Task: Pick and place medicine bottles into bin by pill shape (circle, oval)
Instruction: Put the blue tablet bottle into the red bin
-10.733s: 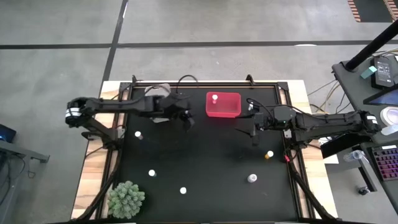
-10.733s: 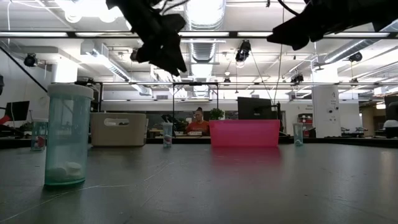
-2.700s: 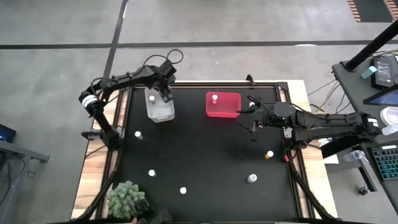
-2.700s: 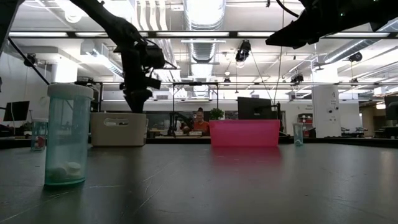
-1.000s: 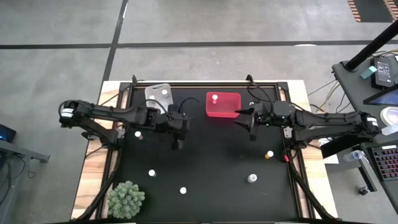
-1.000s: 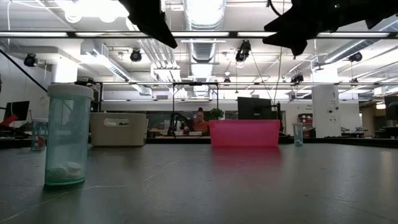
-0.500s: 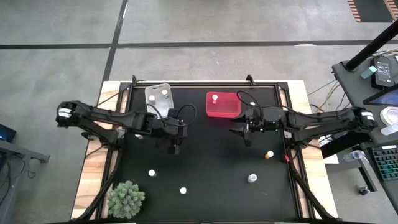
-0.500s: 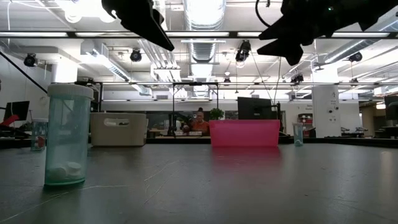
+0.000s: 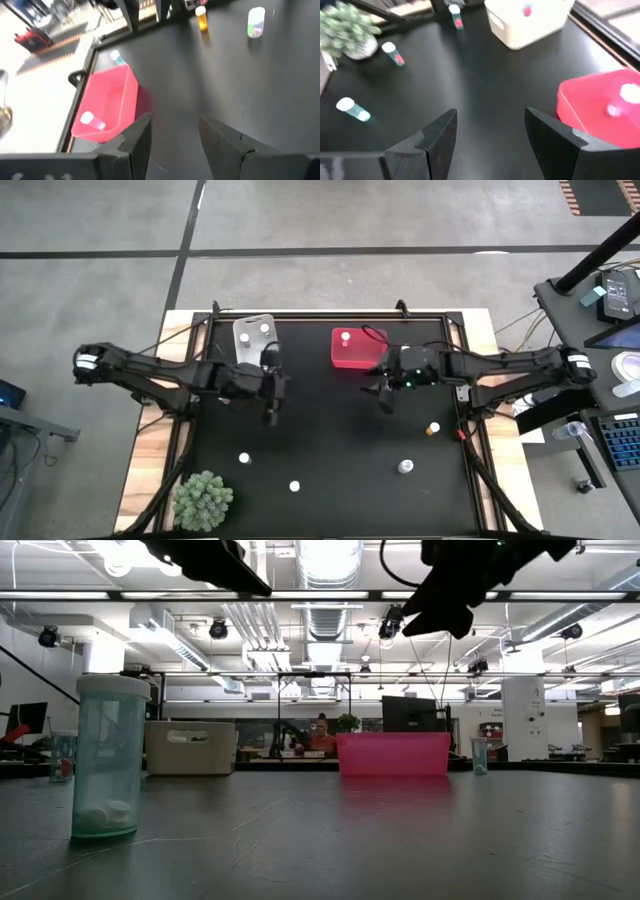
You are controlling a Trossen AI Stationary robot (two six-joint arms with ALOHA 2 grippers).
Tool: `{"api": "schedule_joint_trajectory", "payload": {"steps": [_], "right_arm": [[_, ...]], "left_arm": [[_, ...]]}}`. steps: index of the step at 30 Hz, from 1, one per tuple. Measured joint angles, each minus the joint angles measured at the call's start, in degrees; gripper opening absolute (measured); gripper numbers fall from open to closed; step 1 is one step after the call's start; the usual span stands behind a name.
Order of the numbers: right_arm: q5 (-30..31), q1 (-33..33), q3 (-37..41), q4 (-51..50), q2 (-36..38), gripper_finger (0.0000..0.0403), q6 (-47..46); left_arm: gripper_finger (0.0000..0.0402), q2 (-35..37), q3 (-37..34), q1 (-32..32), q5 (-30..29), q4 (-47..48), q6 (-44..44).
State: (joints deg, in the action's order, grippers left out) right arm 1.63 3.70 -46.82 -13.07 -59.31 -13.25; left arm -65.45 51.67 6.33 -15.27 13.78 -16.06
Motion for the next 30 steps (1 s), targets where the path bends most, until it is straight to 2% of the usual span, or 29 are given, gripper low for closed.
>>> {"api": "schedule_joint_trajectory", "payload": {"steps": [7,15,22,30], "right_arm": [[0.46,4.20,-10.31,-15.84,-5.72,0.0224,-2.64],[0.50,13.59,-20.56,-35.24,-13.62,0.0224,-5.73],[0.48,23.61,-22.76,-43.07,-16.99,0.0224,-7.78],[0.50,33.75,-20.02,-44.71,-17.62,0.0224,-10.20]], "left_arm": [[0.0147,4.71,-2.85,-1.00,-0.22,-6.19,-6.53],[0.0147,6.39,-2.85,-4.96,-0.23,-7.11,-12.95],[0.0147,6.19,-2.85,-11.38,-0.24,-9.11,-18.39],[0.0147,6.21,-3.06,-18.31,-0.25,-9.19,-20.38]]}}
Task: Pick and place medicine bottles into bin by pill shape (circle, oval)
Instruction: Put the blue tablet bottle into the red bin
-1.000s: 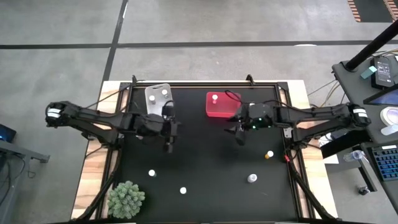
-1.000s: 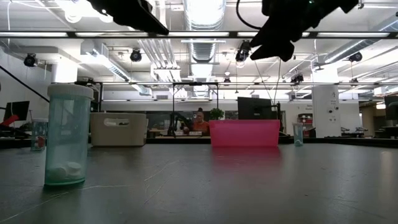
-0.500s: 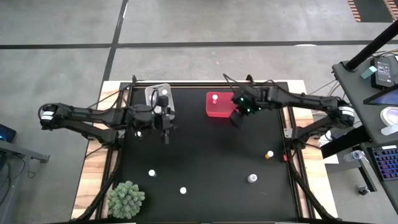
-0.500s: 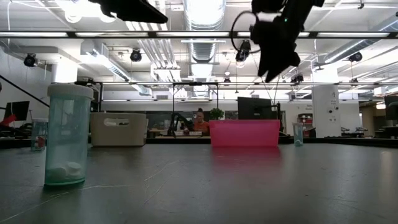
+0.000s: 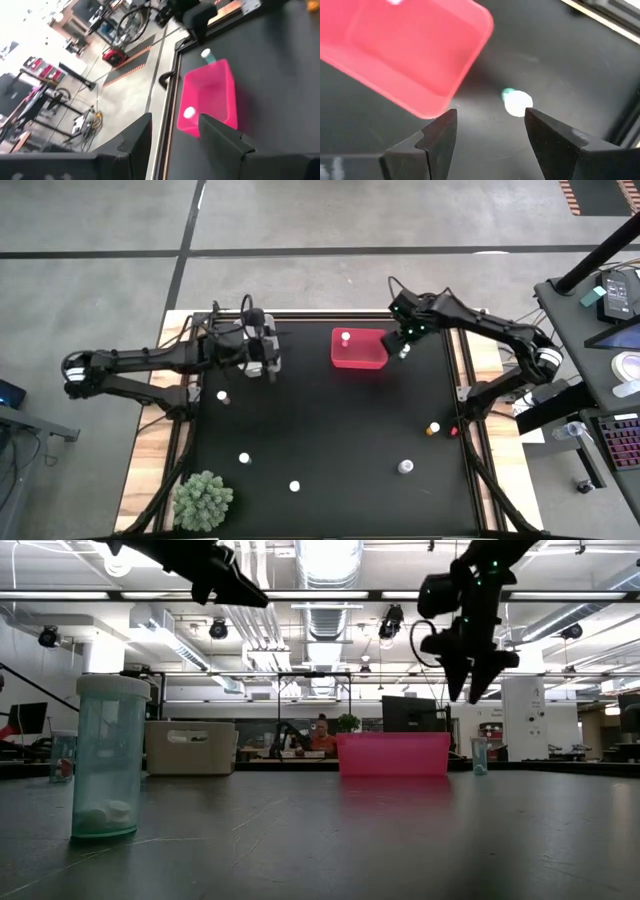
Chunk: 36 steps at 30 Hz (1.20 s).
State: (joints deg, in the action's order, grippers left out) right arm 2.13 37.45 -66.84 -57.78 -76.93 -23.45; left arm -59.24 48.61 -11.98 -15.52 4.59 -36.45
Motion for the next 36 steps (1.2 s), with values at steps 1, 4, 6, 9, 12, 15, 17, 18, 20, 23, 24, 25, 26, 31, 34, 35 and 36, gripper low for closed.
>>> {"api": "schedule_joint_trajectory", "payload": {"steps": [1,4,6,9,12,15,17,18,20,23,24,25,26,31,34,35,36], "right_arm": [[0.00,0.82,0.48,0.08,0.00,0.0224,-0.31],[0.02,2.09,1.87,0.17,0.00,0.0224,-1.41],[0.00,2.25,2.96,0.91,0.07,0.0224,-2.31],[-0.02,2.25,5.08,3.34,0.07,0.0224,-3.50],[-0.01,2.25,6.86,5.14,-0.09,0.0224,-4.26],[0.01,2.25,8.46,7.57,-0.09,0.0224,-5.25],[0.32,2.25,9.19,8.13,-0.09,0.0224,-5.52],[0.57,2.25,9.62,8.50,-0.09,0.0224,-5.54],[0.73,2.25,10.11,9.20,-0.11,0.0224,-5.54],[0.87,2.25,10.90,10.13,-0.11,0.0224,-5.80],[0.89,2.23,11.18,10.68,-0.11,0.0224,-6.02],[0.89,2.23,11.51,11.19,-0.11,0.0224,-6.00],[0.91,2.25,11.91,11.63,-0.11,0.0224,-6.02],[2.57,2.23,13.43,13.31,-0.13,0.0224,-6.12],[4.34,2.23,13.54,13.40,-0.13,0.0224,-5.96],[4.52,2.25,13.54,13.51,-0.13,0.0224,-5.72],[4.64,2.25,13.56,13.67,-0.13,0.0224,-5.66]], "left_arm": [[0.0147,0.00,-0.19,-0.61,0.01,0.04,0.00],[0.0147,0.00,-0.45,-2.01,0.01,0.30,-0.05],[0.0147,0.00,-0.54,-2.68,0.01,0.13,-0.33],[0.0147,0.00,-0.79,-3.40,0.01,0.10,-0.55],[0.0147,0.01,-1.08,-4.01,0.02,-0.08,-0.55],[0.0147,0.02,-1.23,-4.35,0.01,-0.10,-0.55],[0.0147,0.02,-1.24,-4.47,0.03,-0.18,-0.55],[0.0147,0.02,-1.26,-4.47,0.03,-0.19,-0.54],[0.0147,0.02,-1.26,-4.47,0.03,-0.19,-0.52],[0.0147,0.02,-1.26,-4.47,0.03,-0.25,-0.50],[0.0147,0.02,-1.28,-4.47,0.03,-0.27,-0.41],[0.0147,0.02,-1.30,-4.47,0.03,-0.29,-0.37],[0.0147,0.02,-1.30,-4.47,0.05,-0.32,-0.35],[0.0147,0.02,-1.37,-4.47,0.05,-0.32,-0.07],[0.0147,0.02,-1.37,-4.47,0.05,-0.30,-0.04],[0.0147,0.02,-1.37,-4.47,0.05,-0.30,-0.04],[0.0147,0.02,-1.37,-4.47,0.05,-0.30,-0.02]]}}
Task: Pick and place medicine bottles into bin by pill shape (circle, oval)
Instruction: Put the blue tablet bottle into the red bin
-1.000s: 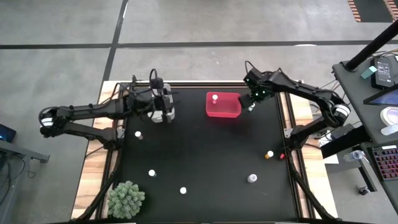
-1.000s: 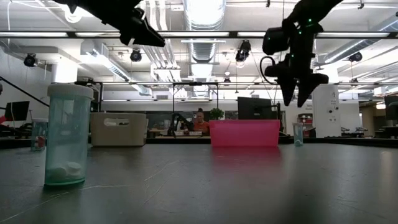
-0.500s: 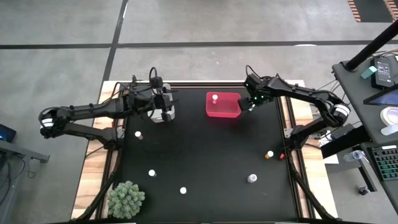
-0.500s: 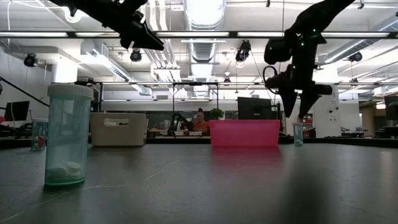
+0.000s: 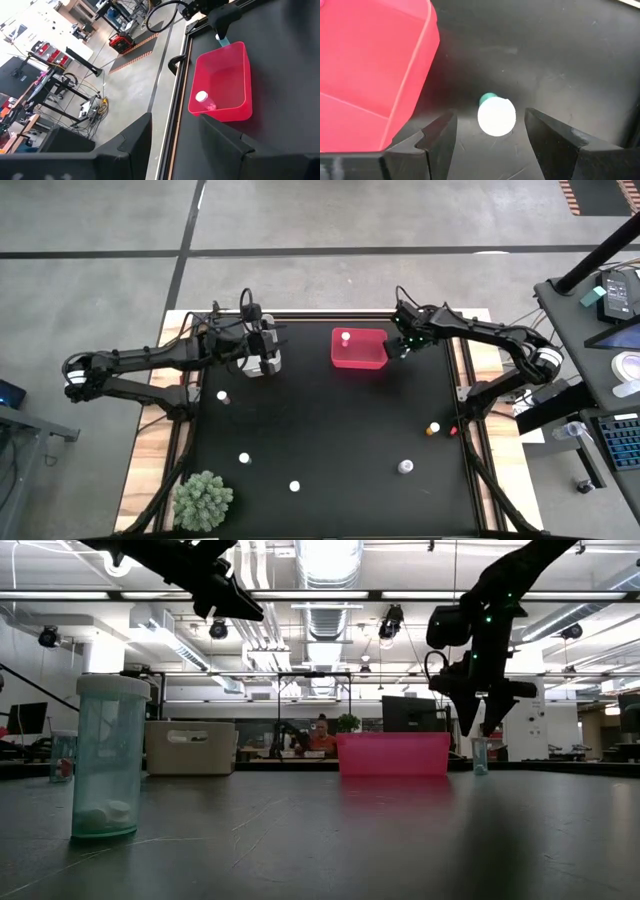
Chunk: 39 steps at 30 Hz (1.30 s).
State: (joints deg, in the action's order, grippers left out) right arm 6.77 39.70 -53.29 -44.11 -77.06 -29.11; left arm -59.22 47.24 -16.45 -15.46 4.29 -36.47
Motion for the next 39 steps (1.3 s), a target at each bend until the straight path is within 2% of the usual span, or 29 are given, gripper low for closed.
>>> {"api": "schedule_joint_trajectory", "payload": {"steps": [9,17,21,31,34,39], "right_arm": [[2.26,-0.02,1.09,0.89,0.00,0.0224,0.45],[2.24,-0.02,5.57,8.21,0.00,0.0222,0.58],[2.26,-0.02,5.80,8.73,0.00,0.0199,0.58],[2.20,-0.04,5.80,8.62,0.00,0.0106,0.60],[2.19,-0.04,5.80,8.62,0.00,0.0101,0.60],[2.04,-0.04,5.80,8.14,0.63,0.0123,0.62]], "left_arm": [[0.0147,0.00,0.00,0.00,0.00,0.00,0.04],[0.0147,0.00,0.00,0.02,0.00,0.00,0.11],[0.0147,0.00,0.00,0.02,0.01,0.00,0.15],[0.0147,0.00,-0.25,0.02,0.02,-0.92,0.28],[0.0147,0.00,-1.11,-0.02,0.01,-1.19,0.28],[0.0147,0.00,-2.43,-0.07,0.02,-2.34,1.47]]}}
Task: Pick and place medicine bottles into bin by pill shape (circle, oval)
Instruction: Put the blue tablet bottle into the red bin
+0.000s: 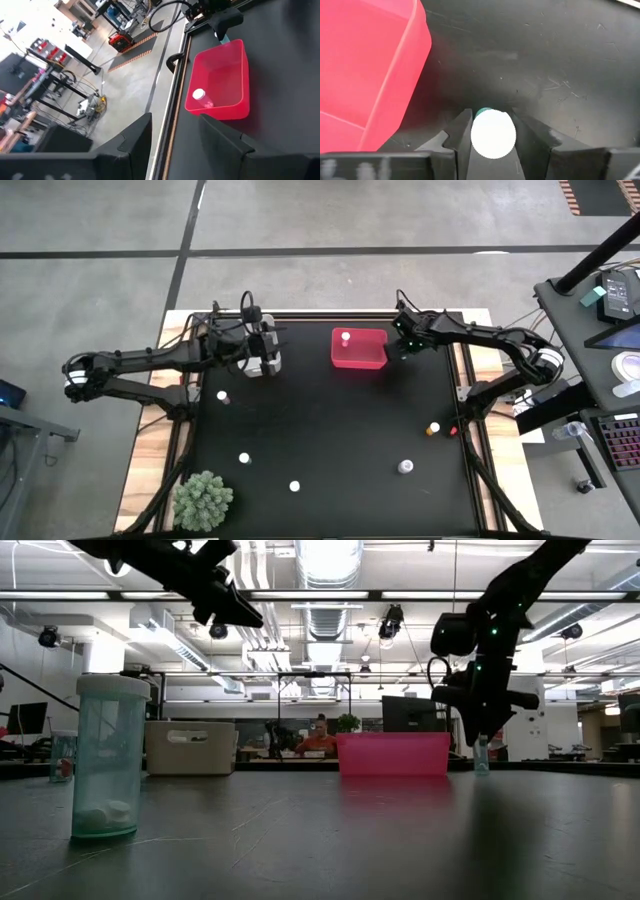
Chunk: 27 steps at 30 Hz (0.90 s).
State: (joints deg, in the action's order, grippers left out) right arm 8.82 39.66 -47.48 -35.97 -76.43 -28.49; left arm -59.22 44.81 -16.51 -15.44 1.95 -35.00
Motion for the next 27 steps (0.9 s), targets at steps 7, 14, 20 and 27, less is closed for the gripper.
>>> {"api": "schedule_joint_trajectory", "payload": {"steps": [7,14,20,27], "right_arm": [[0.02,0.00,-1.23,-2.61,4.52,0.0119,0.61],[0.17,-0.02,-8.07,-8.49,7.57,0.0113,1.71],[0.24,-1.96,-13.47,-10.08,6.72,0.0115,2.69],[0.24,-5.89,-18.83,-9.79,2.92,0.0116,3.81]], "left_arm": [[0.0147,0.00,-0.12,0.02,0.00,0.11,3.11],[0.0147,0.00,-0.17,0.02,0.20,0.16,3.35],[0.0147,0.00,-0.20,0.02,0.24,0.52,5.11],[0.0147,0.00,-0.23,0.07,0.26,0.57,5.17]]}}
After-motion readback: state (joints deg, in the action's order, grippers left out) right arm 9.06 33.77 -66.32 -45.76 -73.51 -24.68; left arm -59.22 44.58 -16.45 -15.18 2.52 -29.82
